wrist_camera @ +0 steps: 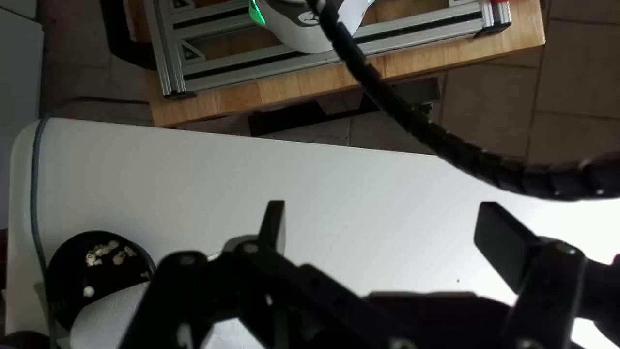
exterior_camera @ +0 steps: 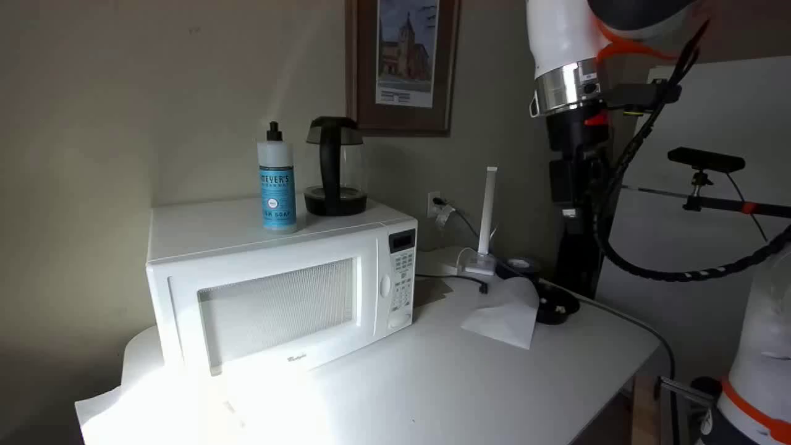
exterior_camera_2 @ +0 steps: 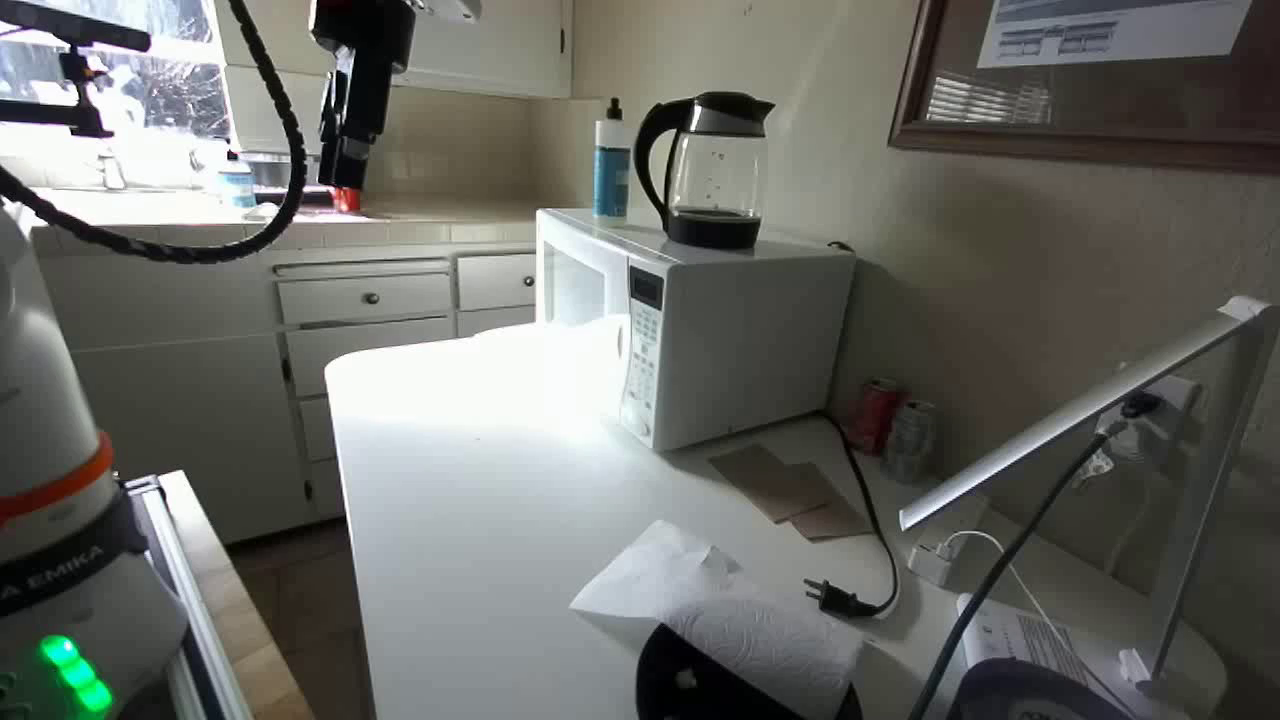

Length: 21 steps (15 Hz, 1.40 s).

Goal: Pick up the black bowl and put it on the microwave

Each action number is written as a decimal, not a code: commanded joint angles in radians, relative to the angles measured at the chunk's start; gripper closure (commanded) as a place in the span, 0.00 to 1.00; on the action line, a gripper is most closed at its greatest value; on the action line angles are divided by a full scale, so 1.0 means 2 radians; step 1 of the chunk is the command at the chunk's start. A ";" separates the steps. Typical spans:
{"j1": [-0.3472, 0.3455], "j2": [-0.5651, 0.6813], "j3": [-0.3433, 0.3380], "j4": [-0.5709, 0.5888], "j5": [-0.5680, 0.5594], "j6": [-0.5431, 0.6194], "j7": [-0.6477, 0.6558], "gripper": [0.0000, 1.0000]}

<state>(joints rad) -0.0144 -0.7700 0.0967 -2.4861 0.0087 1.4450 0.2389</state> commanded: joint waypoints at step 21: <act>-0.021 -0.004 -0.164 -0.095 -0.131 0.039 -0.257 0.00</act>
<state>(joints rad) -0.0496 -0.7567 -0.1192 -2.5950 -0.1492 1.4716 -0.0789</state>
